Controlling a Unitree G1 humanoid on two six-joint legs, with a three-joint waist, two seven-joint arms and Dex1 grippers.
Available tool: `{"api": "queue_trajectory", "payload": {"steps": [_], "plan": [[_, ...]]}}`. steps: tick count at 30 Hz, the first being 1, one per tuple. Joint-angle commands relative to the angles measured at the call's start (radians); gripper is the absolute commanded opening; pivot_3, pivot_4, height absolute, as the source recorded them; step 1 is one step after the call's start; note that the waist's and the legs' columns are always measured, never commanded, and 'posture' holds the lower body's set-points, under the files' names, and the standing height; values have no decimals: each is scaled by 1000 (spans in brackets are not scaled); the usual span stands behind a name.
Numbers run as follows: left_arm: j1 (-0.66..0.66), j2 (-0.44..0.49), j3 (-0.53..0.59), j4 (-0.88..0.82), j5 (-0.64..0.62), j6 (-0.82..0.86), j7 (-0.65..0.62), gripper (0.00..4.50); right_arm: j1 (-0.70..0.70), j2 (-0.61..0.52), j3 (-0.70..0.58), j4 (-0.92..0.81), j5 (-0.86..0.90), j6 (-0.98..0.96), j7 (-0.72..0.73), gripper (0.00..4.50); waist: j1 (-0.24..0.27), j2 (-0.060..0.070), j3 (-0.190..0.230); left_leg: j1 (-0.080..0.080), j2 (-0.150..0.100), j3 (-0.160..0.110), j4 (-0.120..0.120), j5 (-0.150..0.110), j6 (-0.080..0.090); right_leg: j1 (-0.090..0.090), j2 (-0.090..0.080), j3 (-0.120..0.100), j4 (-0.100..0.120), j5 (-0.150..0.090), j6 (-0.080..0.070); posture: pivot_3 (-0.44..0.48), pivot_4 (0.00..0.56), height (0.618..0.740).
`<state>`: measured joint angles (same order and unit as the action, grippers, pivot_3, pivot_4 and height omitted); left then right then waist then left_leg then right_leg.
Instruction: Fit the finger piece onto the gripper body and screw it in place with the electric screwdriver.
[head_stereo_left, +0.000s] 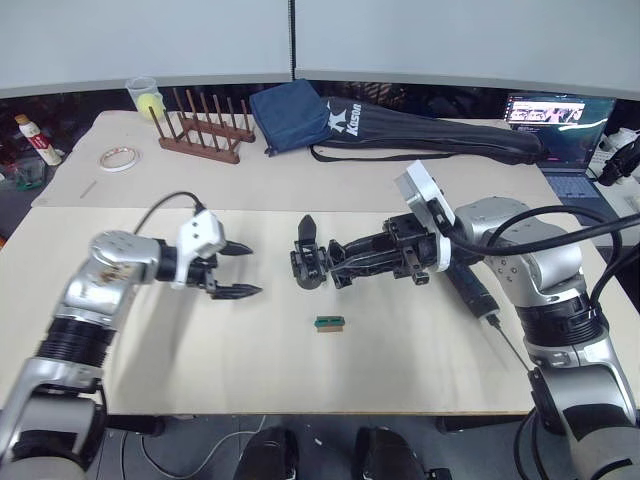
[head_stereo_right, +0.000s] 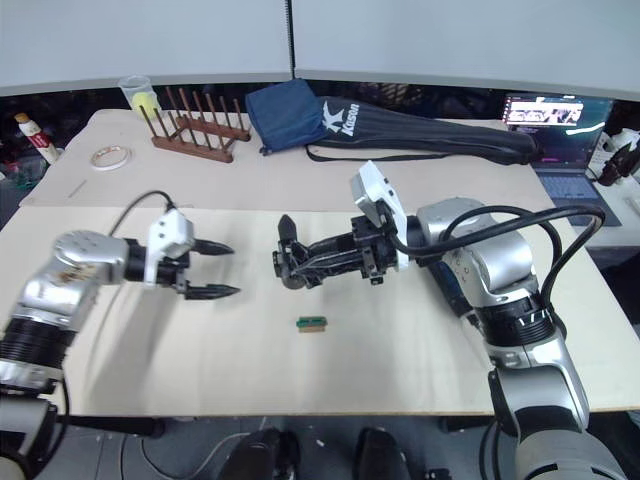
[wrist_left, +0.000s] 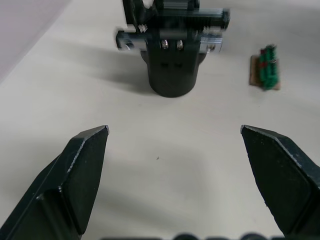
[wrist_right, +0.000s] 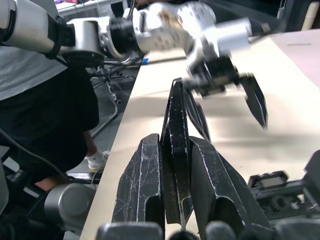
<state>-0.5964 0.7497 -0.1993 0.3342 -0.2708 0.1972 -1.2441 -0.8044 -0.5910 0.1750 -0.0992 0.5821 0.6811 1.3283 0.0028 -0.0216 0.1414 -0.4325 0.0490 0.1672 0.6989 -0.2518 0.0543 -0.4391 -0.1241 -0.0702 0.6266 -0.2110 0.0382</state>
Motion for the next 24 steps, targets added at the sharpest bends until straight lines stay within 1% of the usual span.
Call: {"api": "queue_trajectory", "payload": {"steps": [1, 4, 8, 12, 16, 22, 24], "plan": [[-2, -76, -1, 44, 40, -39, 50, 4500, 8, -17, -21, -50, 5, -20, -5, 317, 0, 0, 0, 0, 0, 0, 0, 0, 0, 0, 0, 0, 0, 0, 0, 0, 150, 740], [-4, -159, 7, 82, 65, -45, 116, 4500, 25, -25, -25, -69, 7, -12, -14, 317, 0, 0, 0, 0, 0, 0, 1, 0, 0, 0, 0, 0, 0, 0, 0, 0, 150, 740], [-14, -238, 28, 115, 76, -55, 175, 4500, 45, -31, -31, -88, 11, -3, -28, 317, 0, 0, 0, 0, 0, -1, 2, 0, 1, 0, 0, 0, 0, 0, 0, 0, 150, 740], [-19, -281, 31, 126, 82, -67, 195, 4500, 62, -34, -35, -99, 17, 2, -39, 317, 1, 0, 0, 0, 0, -2, 2, -1, 1, 0, 0, 0, 0, 0, 0, 0, 150, 740], [-58, -332, 44, 185, 93, -89, 232, 4500, 81, -32, -37, -108, 20, 6, -53, 317, 4, 0, 0, 0, 0, -2, 3, -1, 2, 1, 0, 0, 0, 0, 0, 0, 150, 740], [-87, -357, 50, 234, 94, -110, 211, 4500, 96, -33, -34, -105, 11, -7, -60, 317, 4, 0, 0, 0, 0, -2, 3, -1, 2, 1, 0, 0, 0, 0, 0, 0, 150, 740], [-87, -363, 41, 243, 97, -139, 183, 3969, 101, -30, -30, -97, -4, -35, -58, 317, 4, 0, 0, 0, 0, -2, 4, -1, 2, 1, 0, 0, 0, 0, 0, 0, 150, 740]]}}
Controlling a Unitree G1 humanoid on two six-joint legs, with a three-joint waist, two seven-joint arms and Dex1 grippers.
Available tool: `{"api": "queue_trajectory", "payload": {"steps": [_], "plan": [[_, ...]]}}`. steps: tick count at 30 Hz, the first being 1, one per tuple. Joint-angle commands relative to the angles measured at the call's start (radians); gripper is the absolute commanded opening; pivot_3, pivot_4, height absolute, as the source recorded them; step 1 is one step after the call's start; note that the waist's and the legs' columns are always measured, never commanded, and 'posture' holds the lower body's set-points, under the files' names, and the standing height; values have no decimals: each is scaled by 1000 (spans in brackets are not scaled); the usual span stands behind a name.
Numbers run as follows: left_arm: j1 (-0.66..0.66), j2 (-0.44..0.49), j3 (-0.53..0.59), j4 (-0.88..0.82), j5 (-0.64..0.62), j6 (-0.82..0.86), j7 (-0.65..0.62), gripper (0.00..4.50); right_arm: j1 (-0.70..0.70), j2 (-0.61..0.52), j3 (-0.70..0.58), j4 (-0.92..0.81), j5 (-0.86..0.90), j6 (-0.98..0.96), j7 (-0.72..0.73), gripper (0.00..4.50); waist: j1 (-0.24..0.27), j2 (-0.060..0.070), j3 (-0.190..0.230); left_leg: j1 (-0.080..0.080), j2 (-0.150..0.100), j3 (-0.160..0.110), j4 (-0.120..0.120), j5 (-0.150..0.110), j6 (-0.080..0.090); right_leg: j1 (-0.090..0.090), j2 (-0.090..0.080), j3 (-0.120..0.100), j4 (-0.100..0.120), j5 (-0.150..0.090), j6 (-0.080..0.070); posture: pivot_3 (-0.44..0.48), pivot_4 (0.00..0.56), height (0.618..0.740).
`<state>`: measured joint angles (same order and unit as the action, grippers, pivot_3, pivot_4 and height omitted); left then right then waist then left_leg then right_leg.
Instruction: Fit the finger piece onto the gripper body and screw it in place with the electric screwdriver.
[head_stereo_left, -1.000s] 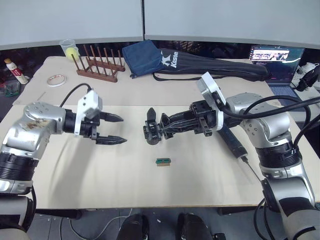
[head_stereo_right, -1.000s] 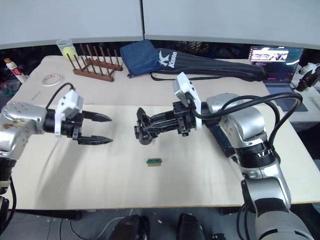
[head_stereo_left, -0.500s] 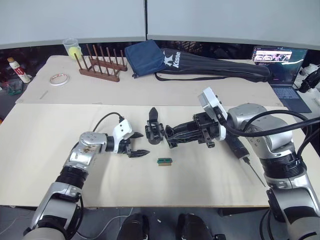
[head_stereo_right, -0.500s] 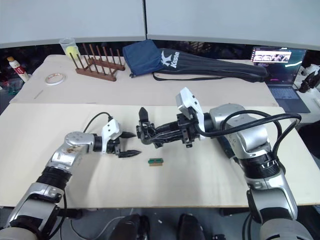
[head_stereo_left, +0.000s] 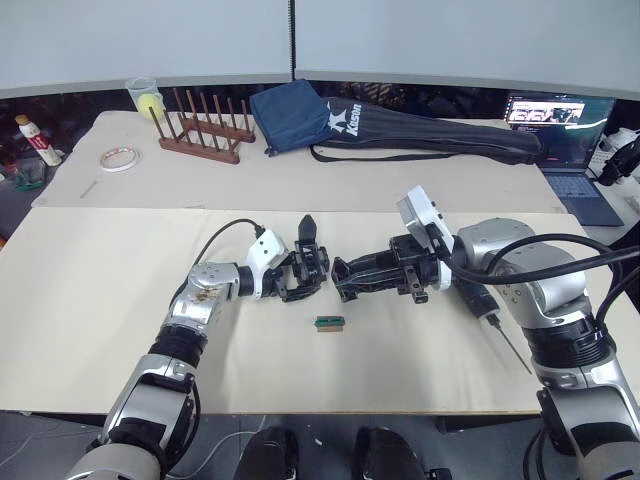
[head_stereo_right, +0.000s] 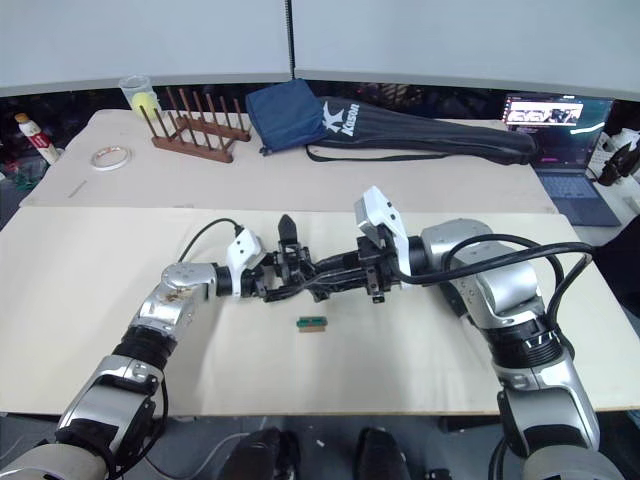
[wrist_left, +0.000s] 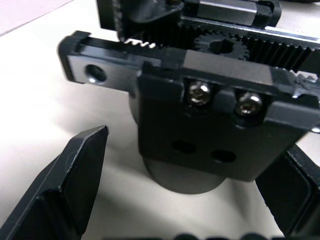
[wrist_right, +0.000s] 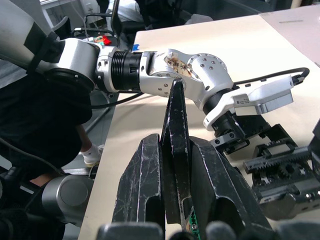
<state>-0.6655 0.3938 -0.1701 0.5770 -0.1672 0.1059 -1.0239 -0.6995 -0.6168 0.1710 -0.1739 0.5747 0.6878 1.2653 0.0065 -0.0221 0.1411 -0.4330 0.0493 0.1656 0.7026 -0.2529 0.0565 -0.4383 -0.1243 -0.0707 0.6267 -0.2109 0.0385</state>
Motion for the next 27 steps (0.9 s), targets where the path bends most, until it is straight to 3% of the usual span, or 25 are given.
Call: {"api": "queue_trajectory", "payload": {"steps": [1, 4, 5, 15, 27], "plan": [[-18, -9, 10, 3, -5, -57, -47, 3689, -2, -3, -26, -20, -1, -52, 6, 317, 0, 0, 0, 0, 0, 0, 0, 0, 0, 0, 0, 0, 0, 0, 0, 0, 150, 740], [-39, -12, -4, 31, 5, -95, -103, 2373, -12, 33, -19, 40, -40, -158, 9, 317, -1, 0, 0, 0, 0, 0, 0, 0, 0, 0, 0, 0, 0, 0, 0, 0, 150, 740], [-50, -15, -5, 46, 8, -106, -114, 2309, -20, 45, -10, 66, -59, -192, 10, 317, -1, 0, 0, 0, 0, 0, 0, 0, 0, 0, 0, 0, 0, 0, 0, 0, 150, 740], [-146, -47, -21, 224, 62, -225, -215, 2312, -142, 183, 59, 343, -186, -427, 86, 317, -4, 0, 0, -1, 0, 1, 1, 0, 0, 0, 0, -1, 2, 0, 1, 0, 150, 740], [-144, -44, -9, 231, 75, -245, -217, 2312, -178, 301, 45, 561, -243, -499, 58, 317, -9, 0, 0, -2, 0, 1, 1, 0, 0, 0, 0, -1, 4, 0, 1, 0, 150, 740]]}}
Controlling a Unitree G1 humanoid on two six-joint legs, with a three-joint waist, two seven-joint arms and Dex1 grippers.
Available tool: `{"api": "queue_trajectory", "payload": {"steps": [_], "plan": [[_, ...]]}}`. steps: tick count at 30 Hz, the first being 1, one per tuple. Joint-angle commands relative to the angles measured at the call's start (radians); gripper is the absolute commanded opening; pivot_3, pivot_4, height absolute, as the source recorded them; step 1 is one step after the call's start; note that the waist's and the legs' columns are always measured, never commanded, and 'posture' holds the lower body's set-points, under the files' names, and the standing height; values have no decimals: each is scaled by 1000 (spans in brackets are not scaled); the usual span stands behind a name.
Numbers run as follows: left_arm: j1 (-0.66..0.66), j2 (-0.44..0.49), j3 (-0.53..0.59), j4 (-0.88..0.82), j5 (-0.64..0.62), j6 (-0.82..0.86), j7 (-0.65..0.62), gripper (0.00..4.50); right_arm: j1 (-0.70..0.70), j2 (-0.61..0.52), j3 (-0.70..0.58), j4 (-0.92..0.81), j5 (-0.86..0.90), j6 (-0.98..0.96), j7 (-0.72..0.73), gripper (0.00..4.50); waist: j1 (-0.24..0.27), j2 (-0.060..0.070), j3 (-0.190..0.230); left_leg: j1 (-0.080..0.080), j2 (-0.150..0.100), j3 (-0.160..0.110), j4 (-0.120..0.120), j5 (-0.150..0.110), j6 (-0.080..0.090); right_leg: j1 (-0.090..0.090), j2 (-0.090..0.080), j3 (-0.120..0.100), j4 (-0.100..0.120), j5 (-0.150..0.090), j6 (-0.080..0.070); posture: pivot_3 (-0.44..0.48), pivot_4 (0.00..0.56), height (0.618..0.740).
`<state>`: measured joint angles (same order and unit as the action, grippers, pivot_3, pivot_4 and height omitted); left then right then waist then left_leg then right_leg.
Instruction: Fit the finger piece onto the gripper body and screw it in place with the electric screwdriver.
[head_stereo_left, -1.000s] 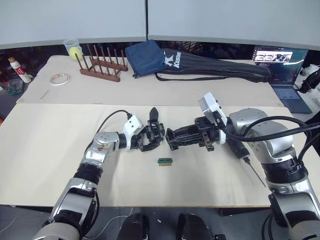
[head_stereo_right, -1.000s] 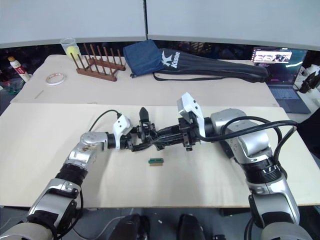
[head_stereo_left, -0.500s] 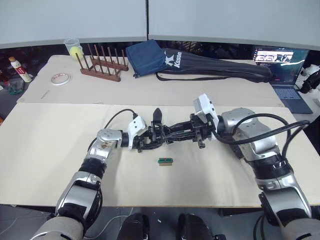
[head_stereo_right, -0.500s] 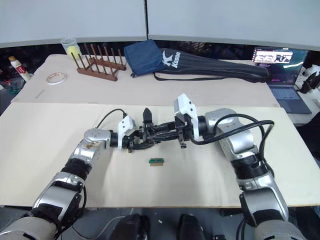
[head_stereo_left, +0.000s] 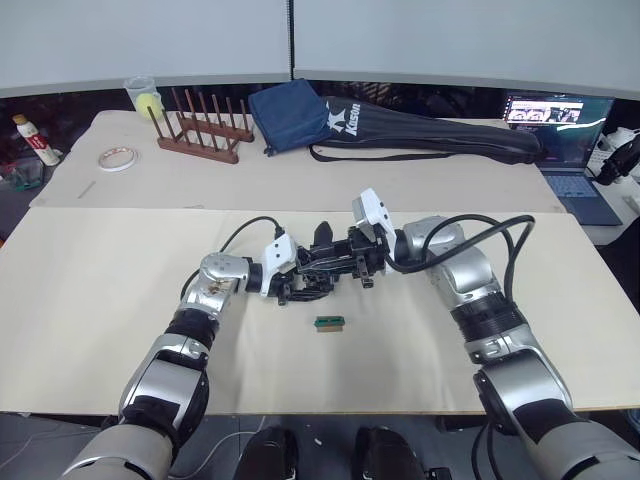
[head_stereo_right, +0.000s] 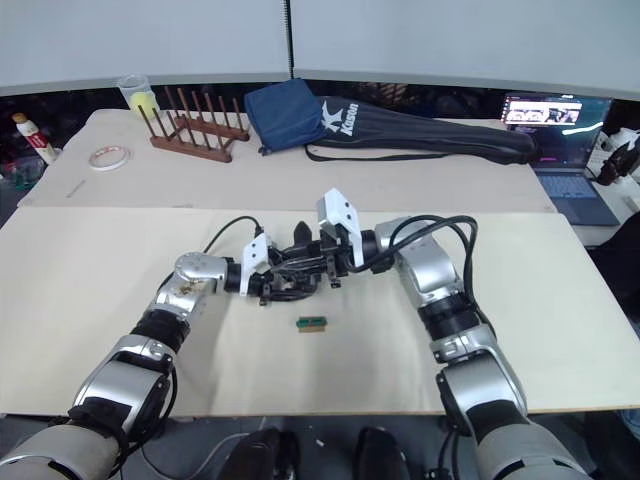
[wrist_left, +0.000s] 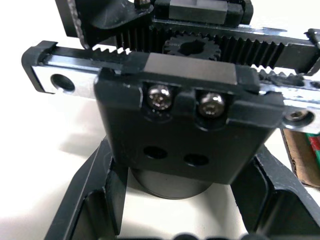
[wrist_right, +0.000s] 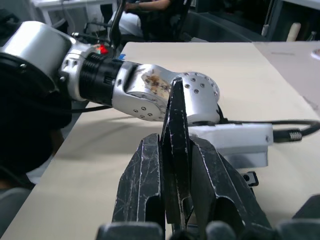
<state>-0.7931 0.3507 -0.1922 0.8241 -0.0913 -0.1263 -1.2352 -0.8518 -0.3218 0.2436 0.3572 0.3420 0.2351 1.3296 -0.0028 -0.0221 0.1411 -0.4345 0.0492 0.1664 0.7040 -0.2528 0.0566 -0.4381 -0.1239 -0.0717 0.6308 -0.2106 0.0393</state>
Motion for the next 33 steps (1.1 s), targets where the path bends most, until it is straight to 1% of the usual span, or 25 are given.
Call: {"api": "queue_trajectory", "payload": {"steps": [1, 5, 16, 28, 33], "plan": [[-17, 0, 14, -17, -1, -11, -6, 2312, -26, 8, -27, 46, -18, -58, -3, 317, 0, 0, 0, 0, 0, 0, 0, 0, 0, 0, 0, 0, 0, 0, 0, 0, 150, 740], [-21, 0, 19, -19, 0, -6, -5, 2312, -25, 5, -22, 82, -35, -88, 14, 317, -4, 0, 0, 0, 0, 0, 0, 0, 0, 0, 0, 0, 0, 0, 0, 0, 150, 740], [-20, -1, 26, -25, 2, 0, -8, 2312, -33, 5, -41, 133, -50, -83, 17, 317, -9, 0, 0, 0, 0, 0, 0, 0, 0, 0, 0, 0, 1, 0, 0, 0, 150, 740], [-15, -1, 30, -31, 0, 3, -2, 2312, 25, 7, -29, 164, -69, -75, 18, 317, -9, 0, 0, 0, 0, 0, 0, 0, 0, 0, 0, 0, 1, 0, 0, 0, 150, 740], [-9, 4, 29, -41, 0, 5, -4, 2312, 21, 6, -35, 195, -71, -85, 44, 317, -9, 0, 0, 0, 0, 0, 0, 0, 0, 1, 0, 0, 1, 0, 0, 0, 150, 740]]}}
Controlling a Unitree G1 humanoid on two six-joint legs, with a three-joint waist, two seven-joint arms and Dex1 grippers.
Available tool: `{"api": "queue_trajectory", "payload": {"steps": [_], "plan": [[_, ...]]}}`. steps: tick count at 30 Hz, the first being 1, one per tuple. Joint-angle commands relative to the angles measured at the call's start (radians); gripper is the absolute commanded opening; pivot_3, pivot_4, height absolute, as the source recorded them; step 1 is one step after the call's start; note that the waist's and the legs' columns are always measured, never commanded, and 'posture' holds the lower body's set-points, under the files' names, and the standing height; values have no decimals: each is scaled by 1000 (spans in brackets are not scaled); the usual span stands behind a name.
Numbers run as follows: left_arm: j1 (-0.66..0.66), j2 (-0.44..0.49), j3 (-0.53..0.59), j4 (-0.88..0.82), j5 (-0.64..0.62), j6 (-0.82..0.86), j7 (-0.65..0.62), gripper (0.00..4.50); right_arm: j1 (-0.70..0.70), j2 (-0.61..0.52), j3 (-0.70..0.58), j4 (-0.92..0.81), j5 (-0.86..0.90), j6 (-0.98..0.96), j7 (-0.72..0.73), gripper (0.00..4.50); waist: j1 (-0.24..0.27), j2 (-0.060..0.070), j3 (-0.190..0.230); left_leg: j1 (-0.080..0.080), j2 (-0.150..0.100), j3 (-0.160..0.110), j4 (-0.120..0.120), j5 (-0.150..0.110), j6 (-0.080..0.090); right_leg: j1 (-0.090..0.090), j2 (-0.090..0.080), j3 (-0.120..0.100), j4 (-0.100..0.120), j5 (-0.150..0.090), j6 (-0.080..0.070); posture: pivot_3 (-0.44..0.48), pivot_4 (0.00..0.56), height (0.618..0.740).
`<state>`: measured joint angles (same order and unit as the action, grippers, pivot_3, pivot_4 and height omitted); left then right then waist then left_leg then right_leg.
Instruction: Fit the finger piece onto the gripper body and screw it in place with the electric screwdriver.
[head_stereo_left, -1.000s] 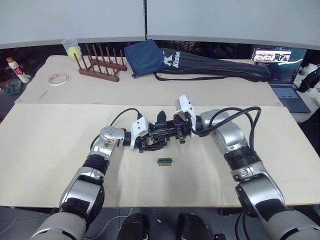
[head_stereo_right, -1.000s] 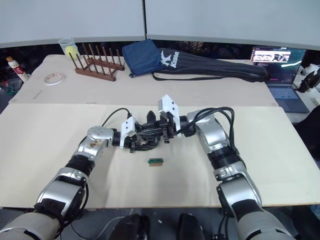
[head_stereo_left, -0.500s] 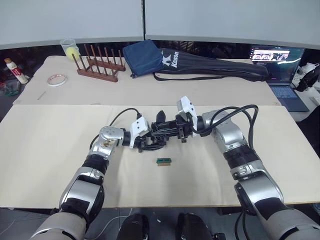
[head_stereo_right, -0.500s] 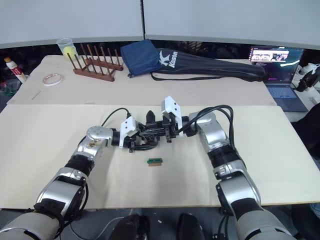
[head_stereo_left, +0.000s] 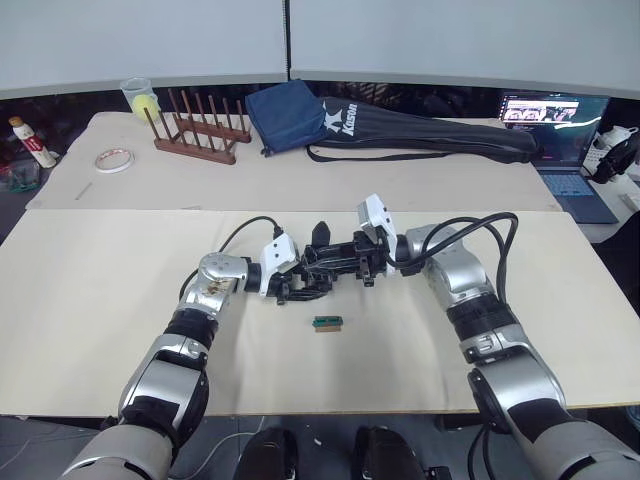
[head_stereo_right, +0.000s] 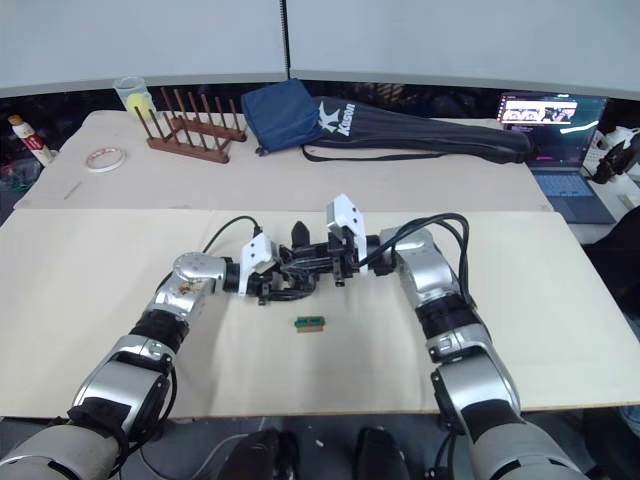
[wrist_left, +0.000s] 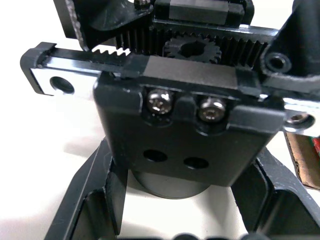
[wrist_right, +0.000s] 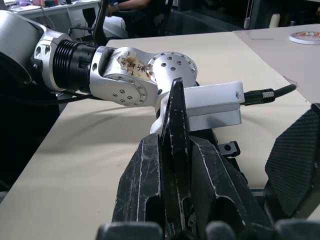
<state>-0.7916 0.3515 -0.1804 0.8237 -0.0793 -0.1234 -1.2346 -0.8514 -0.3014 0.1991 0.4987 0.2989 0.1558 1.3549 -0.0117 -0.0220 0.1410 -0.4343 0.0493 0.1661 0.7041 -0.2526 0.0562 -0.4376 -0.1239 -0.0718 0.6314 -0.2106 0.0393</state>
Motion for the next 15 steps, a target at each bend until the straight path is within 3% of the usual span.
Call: {"api": "queue_trajectory", "payload": {"steps": [1, 8, 15], "plan": [[-10, 5, 17, -42, -12, 2, -5, 2312, 16, -17, 16, 64, -31, -9, 38, 317, 0, 0, 0, 0, 0, 0, 0, 0, 0, 0, 0, 0, 0, 0, 0, 0, 150, 740], [-10, 8, 18, -43, -11, 2, -4, 2312, 3, -9, 51, 100, -50, -7, 106, 317, 0, 0, 0, 0, 0, 0, 0, 0, 0, 1, 0, 0, 0, 0, 0, 0, 150, 740], [-12, 7, 21, -41, -12, 2, 3, 2312, 69, 17, -6, 29, -40, 33, -49, 317, -3, 0, 0, 1, 0, 0, 0, 0, 0, 1, 0, 0, 0, 0, 0, 0, 150, 740]]}}
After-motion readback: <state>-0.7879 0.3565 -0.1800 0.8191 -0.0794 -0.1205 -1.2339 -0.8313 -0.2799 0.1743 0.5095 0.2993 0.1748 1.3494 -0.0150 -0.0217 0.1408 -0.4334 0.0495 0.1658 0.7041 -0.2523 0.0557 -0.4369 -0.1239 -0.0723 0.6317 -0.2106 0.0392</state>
